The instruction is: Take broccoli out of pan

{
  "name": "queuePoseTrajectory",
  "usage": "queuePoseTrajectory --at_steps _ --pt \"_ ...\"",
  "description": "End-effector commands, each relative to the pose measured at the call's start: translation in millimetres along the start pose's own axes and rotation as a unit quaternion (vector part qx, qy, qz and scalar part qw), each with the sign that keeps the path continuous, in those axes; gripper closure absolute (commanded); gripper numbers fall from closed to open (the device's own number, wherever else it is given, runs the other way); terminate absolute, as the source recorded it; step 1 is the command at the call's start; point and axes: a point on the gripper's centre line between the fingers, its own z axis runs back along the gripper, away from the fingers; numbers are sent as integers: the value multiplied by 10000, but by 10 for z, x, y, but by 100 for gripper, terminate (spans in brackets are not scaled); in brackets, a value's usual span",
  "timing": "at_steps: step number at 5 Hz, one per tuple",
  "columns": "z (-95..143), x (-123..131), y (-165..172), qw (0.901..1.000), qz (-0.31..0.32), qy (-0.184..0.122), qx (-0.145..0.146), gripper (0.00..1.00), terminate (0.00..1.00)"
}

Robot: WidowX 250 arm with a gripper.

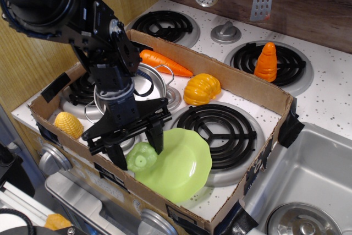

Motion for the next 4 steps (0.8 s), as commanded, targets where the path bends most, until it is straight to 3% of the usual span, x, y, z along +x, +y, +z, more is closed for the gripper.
queuePoseTrajectory --at_steps 1,2,3,4 --pt "250 103 -104 9995 -94 -261 140 0 0" --pt "538 151 -207 9963 -161 -540 642 0 0" --pt "792 168 -319 9944 -143 -597 866 0 0" --pt "916 173 -427 9942 -223 -693 789 0 0"
